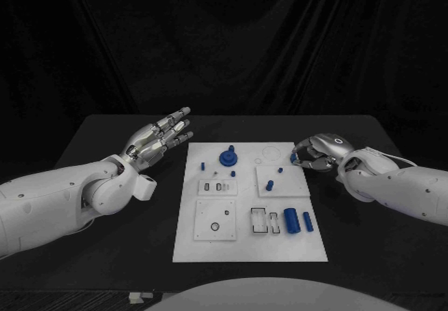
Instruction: Assemble the parts on the task board
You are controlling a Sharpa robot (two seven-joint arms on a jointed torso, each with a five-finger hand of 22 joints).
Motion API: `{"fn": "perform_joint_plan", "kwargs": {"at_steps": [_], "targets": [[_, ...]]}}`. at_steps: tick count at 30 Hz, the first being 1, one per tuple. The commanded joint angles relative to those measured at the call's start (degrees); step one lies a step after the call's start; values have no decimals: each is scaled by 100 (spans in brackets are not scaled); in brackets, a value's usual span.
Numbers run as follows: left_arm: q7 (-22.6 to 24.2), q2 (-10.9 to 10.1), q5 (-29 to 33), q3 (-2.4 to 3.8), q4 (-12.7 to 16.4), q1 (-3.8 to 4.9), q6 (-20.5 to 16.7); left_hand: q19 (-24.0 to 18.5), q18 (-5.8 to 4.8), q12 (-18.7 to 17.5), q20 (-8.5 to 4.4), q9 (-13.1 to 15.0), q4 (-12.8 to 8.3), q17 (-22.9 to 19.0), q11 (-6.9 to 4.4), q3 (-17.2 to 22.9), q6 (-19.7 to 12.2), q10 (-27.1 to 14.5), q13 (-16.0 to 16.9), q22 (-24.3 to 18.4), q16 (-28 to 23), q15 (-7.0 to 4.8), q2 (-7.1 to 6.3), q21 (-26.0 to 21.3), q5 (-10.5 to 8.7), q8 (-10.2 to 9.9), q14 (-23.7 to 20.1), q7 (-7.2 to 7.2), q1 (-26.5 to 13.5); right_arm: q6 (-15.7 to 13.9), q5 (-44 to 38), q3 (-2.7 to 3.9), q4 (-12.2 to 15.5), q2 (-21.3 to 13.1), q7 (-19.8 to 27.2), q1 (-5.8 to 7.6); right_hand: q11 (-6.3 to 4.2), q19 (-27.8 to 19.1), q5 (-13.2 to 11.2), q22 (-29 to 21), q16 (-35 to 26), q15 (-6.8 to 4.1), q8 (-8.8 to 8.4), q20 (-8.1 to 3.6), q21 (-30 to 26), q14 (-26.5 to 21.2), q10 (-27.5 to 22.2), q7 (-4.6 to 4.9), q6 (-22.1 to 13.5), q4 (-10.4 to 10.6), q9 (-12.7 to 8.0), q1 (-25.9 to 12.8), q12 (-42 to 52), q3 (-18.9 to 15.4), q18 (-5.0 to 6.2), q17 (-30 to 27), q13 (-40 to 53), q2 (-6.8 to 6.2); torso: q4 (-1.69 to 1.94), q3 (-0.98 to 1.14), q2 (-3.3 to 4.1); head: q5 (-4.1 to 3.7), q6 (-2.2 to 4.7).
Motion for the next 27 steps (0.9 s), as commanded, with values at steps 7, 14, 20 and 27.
{"fn": "perform_joint_plan", "kwargs": {"at_steps": [7, 14, 20, 27], "targets": [[87, 0, 10, 6, 19, -12, 62, 20, 59, -19, 25, 8, -8, -6, 39, 57, 15, 9, -6, 7, -21, 28, -5, 25, 33, 25, -2, 24, 58, 75, 2, 1, -26, 26, -81, -37, 8, 386, 235, 1373, -49, 19, 383, 29, -55, 559, 598, -38, 264, -54, 233, 216, 20, 45, 56, 1272, 1505, 25, 0, -1, -2, 12, -18], [86, 5, 10, 6, 17, -16, 67, 20, 59, -19, 25, 8, -8, -6, 39, 57, 15, 9, -6, 7, -21, 28, -5, 25, 33, 25, -2, 24, 58, 54, 2, 1, -28, 44, -53, -46, 2, 384, 176, 1372, -46, 11, 424, 22, -59, 560, 598, -45, 183, -61, 282, 249, 20, 13, 57, 1277, 1505, -21, 1, 0, -4, 10, -30], [84, 7, 10, 6, 18, -18, 68, 19, 59, -19, 25, 7, -13, -6, 39, 65, 6, 9, -6, 6, -21, 29, -6, 24, 34, 23, -2, 24, 61, 40, 2, 1, -29, 51, -56, -49, -34, 388, 111, 1374, -43, -10, 558, 6, -54, 561, 598, -93, 219, -34, 383, 262, 20, -6, 56, 1280, 1505, -4, -2, 2, -4, 14, -39], [77, 0, 10, 6, 19, -20, 64, 19, 59, -19, 25, 7, -13, -6, 39, 65, 6, 9, -6, 6, -21, 29, -6, 24, 34, 23, -2, 24, 61, 36, 2, 1, -33, 47, -87, -50, -36, 381, -10, 1370, -48, -18, 664, -7, -68, 559, 598, -86, 155, 3, 486, 213, 20, -60, 59, 1271, 1505, -33, 1, 0, -3, 16, -43]]}}
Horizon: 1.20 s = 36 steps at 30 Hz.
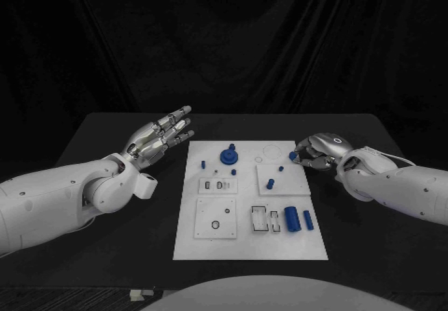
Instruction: Assemble the parts on the task board
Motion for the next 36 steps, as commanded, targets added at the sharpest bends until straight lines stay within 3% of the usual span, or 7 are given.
{"fn": "perform_joint_plan", "kwargs": {"at_steps": [1, 8, 13, 26, 29, 31, 36], "targets": [[78, 2, 10, 6, 16, -8, 52, 19, 59, -19, 25, 7, -5, -7, 39, 25, 6, 9, -8, 7, -21, 29, -6, 24, 34, 23, -2, 24, 61, 21, -13, -2, -6, -4, -86, -22, -33, 380, -73, 1371, -28, -16, 33, -6, -30, 558, 598, -7, -88, 4, 33, 5, 20, -50, 60, 1267, 1507, -45, 2, -2, 1, 0, 1], [75, 2, 10, 6, 14, -10, 58, 19, 59, -19, 25, 7, -5, -7, 39, 25, 6, 9, -8, 7, -21, 29, -6, 24, 34, 23, -2, 24, 61, -7, -38, -1, -4, -21, -100, -22, 20, 322, -534, 1335, -86, 45, -137, 45, -136, 534, 598, 62, -853, 14, 26, -126, 20, -112, 86, 1177, 1507, -134, 1, -2, 1, 0, -2], [74, 4, 10, 6, 8, -12, 64, 19, 59, -19, 25, 7, -5, -7, 39, 25, 6, 9, -8, 7, -21, 29, -6, 24, 34, 23, -2, 24, 61, -42, -43, -1, 17, -57, -42, -20, 10, 319, -65, 1333, -93, 39, -174, 48, -147, 530, 598, 45, -1060, -22, -41, 84, 20, -33, 88, 1163, 1507, -147, 0, -3, -3, 6, -9], [74, 20, 10, 6, -7, -17, 70, 19, 59, -19, 25, 7, -5, -7, 39, 25, 6, 9, -8, 7, -21, 29, -6, 24, 34, 23, -2, 24, 61, 41, -45, 0, 101, -135, 19, 13, -15, 315, 324, 1330, -102, 16, -189, 26, -160, 527, 598, 14, -1203, -86, -163, 345, 20, 97, 91, 1147, 1507, -123, -1, -3, -10, 5, -17], [75, 25, 10, 6, -9, -18, 72, 19, 59, -19, 25, 7, -5, -7, 39, 25, 6, 9, -8, 7, -21, 29, -6, 24, 34, 23, -2, 24, 61, 88, -45, 1, 104, -127, 33, 25, -35, 321, -444, 1334, -98, -10, -168, -3, -151, 527, 598, -6, -1201, -195, -265, 580, 20, 923, 88, 1151, 1507, -268, 2, -8, -12, 3, -18], [76, 28, 10, 6, -10, -19, 72, 19, 59, -19, 25, 7, -5, -7, 39, 25, 6, 9, -8, 7, -21, 29, -6, 24, 34, 23, -2, 24, 61, 132, -45, 1, 101, -114, 45, 30, -43, 321, -503, 1334, -97, -13, -146, -4, -153, 528, 598, -16, -1189, -219, -332, 443, 20, 1400, 88, 1151, 1507, -460, 1, -9, -12, 6, -19], [77, 29, 10, 6, -9, -20, 74, 19, 59, -19, 25, 7, -5, -7, 39, 25, 6, 9, -8, 7, -21, 29, -6, 24, 34, 23, -2, 24, 61, 192, -45, 1, 92, -88, 65, 35, -49, 322, -645, 1334, -92, -14, -126, -5, -152, 529, 598, -22, -1183, -241, -370, 322, 20, 1574, 88, 1157, 1507, -519, 1, -8, -9, 5, -19]]}}
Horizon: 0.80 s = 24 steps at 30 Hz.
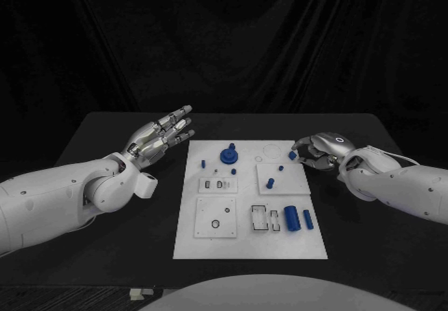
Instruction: Assemble the parts on the task board
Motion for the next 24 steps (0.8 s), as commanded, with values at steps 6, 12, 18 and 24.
{"fn": "perform_joint_plan", "kwargs": {"at_steps": [6, 12, 18, 24], "targets": [[74, 17, 10, 6, 6, -11, 67, 19, 59, -19, 25, 7, -5, -8, 39, 25, 6, 9, -6, 7, -21, 29, -6, 24, 34, 23, -2, 24, 61, 156, -28, 3, -18, 32, 43, 20, -65, 331, -195, 1341, 3, -36, 29, -10, 3, 517, 598, -38, -30, -5, -50, -171, 20, 155, 84, 1168, 1509, -24, 5, 8, 14, -6, 12], [73, 23, 10, 6, 4, -13, 73, 19, 59, -19, 25, 7, -5, -8, 39, 25, 6, 9, -6, 7, -21, 29, -6, 24, 34, 23, -2, 24, 61, 238, -26, 3, -23, 52, 48, 62, -78, 332, -372, 1341, 5, -46, 11, -18, 4, 518, 598, -51, -85, 14, -103, -282, 20, 198, 84, 1170, 1509, -21, 3, 9, 17, -8, 12], [73, 26, 10, 6, 3, -15, 78, 19, 57, -19, 27, 6, -19, -8, 46, 59, 4, 9, -6, 6, -21, 34, -7, 24, 36, 21, -2, 31, 65, 250, -25, 3, -24, 67, 49, 108, -84, 332, -480, 1341, 4, -49, 14, -22, 3, 518, 598, -67, -94, 14, -128, -315, 20, 211, 84, 1167, 1509, -14, 0, 7, 15, -6, 12], [72, 25, 10, 6, 4, -18, 82, 19, 57, -19, 27, 6, -19, -8, 46, 59, 4, 9, -6, 6, -21, 34, -7, 24, 36, 21, -2, 31, 65, 246, -25, 3, -41, 93, 41, 127, -107, 335, -497, 1343, 3, -60, 10, -28, 9, 518, 598, -105, -110, -13, -145, -294, 20, 229, 83, 1165, 1509, -9, 2, 7, 13, 0, 3]]}}
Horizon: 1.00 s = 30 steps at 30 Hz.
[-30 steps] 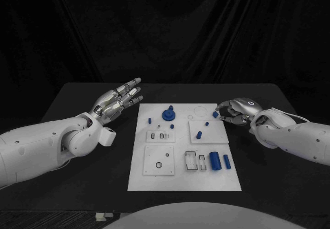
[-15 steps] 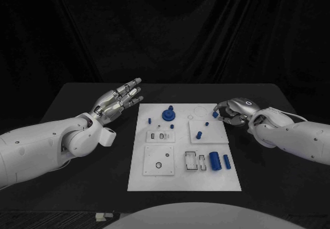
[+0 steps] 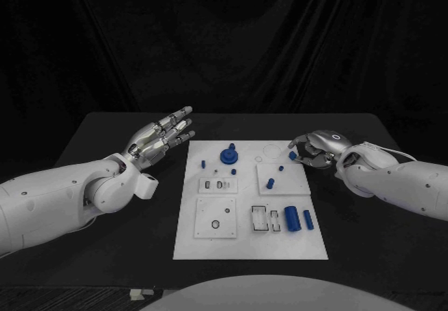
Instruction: Assemble the parts on the task board
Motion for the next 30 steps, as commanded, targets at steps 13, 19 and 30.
{"fn": "perform_joint_plan", "kwargs": {"at_steps": [13, 19, 30], "targets": [[75, 14, 10, 6, 7, -17, 71, 19, 57, -19, 27, 6, 14, -6, 46, 27, 3, 9, -8, 6, -21, 34, -7, 24, 36, 21, -2, 31, 65, 139, -25, 2, -51, 63, 0, 21, -67, 337, -42, 1345, 9, -91, 226, -74, 12, 536, 596, -52, 337, -41, 15, -55, 21, 59, 82, 1170, 1510, 24, 1, 0, 1, -10, -12], [79, 14, 10, 6, 6, -23, 73, 19, 57, -19, 27, 6, 14, -6, 46, 27, 3, 9, -8, 6, -21, 34, -7, 24, 36, 21, -2, 31, 65, 168, -25, 2, -61, 79, 1, 21, -64, 341, -34, 1347, 9, -95, 445, -81, 19, 536, 596, -46, 659, -95, 107, -63, 21, 61, 80, 1170, 1510, 61, 1, 0, 1, -9, -21], [84, 12, 10, 6, 6, -37, 76, 19, 57, -19, 30, 6, 7, -6, 53, 46, 0, 9, -8, 6, -21, 38, -7, 23, 38, 20, -2, 37, 65, 192, -25, 2, -75, 111, 3, 20, -34, 342, -46, 1348, 14, -75, 700, -68, 22, 537, 596, -7, 937, -131, 273, -125, 21, 16, 78, 1176, 1510, 99, 2, -1, -1, -8, -37]]}}
